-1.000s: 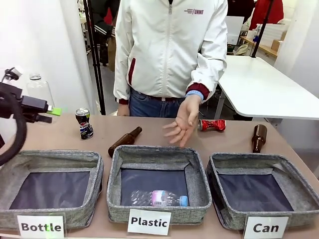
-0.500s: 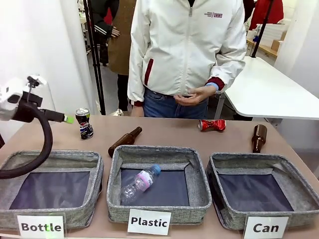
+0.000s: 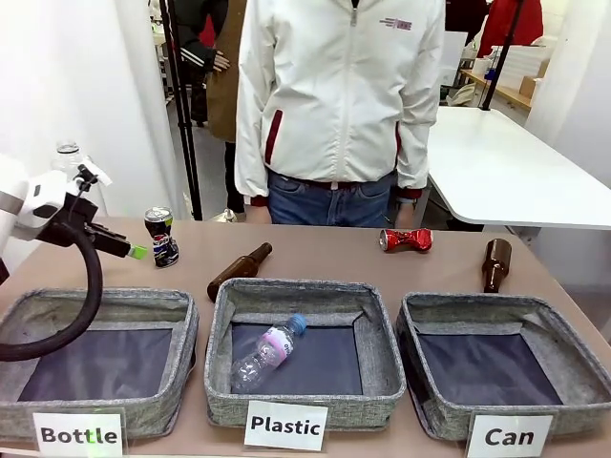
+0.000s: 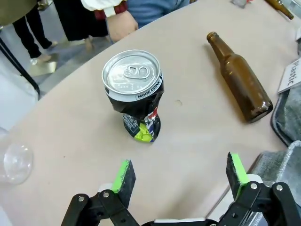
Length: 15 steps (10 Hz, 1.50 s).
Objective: Sort the can waste into the basket.
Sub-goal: Pick up the can waste from the table and place it in the right Fabric basket.
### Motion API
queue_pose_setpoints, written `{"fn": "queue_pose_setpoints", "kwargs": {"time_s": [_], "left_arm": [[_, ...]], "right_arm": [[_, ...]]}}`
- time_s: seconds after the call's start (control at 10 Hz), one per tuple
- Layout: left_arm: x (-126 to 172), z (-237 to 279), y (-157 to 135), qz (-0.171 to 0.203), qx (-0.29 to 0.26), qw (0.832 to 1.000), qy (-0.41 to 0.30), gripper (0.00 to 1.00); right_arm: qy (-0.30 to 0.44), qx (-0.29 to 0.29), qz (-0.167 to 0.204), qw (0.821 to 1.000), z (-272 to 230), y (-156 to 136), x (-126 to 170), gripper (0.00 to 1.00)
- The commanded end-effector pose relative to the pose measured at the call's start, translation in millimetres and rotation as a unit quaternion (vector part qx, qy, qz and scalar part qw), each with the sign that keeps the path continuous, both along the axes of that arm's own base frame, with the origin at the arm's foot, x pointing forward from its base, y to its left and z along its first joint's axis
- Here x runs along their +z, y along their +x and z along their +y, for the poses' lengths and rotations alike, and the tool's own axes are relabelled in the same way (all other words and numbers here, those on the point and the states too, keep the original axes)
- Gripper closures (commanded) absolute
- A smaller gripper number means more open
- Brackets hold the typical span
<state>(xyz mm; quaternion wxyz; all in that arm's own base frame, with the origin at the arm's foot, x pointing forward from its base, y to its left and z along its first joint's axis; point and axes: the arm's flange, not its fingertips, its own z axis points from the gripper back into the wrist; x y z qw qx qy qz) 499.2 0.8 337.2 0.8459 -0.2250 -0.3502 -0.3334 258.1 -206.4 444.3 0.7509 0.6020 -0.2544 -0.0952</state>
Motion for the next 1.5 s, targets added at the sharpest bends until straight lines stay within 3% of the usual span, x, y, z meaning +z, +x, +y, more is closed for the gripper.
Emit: {"fn": "queue_pose_setpoints", "kwargs": {"time_s": [0.0, 0.4, 1.0, 1.4], "left_arm": [[2, 6, -3, 0.011, 0.009, 1.000, -0.020, 0.00], [-17, -5, 26, 0.012, -0.020, 1.000, 0.016, 0.00], [-45, -23, 73, 0.009, 0.030, 0.999, 0.037, 0.00], [-49, -29, 81, -0.017, 0.029, 0.999, -0.003, 0.00]], "right_arm": [[0.004, -0.003, -0.019, 1.000, -2, 4, 2, 0.00], [0.004, -0.003, -0.019, 1.000, -2, 4, 2, 0.00], [0.004, -0.003, -0.019, 1.000, -2, 4, 2, 0.00], [0.004, -0.003, -0.019, 1.000, -2, 4, 2, 0.00]]}}
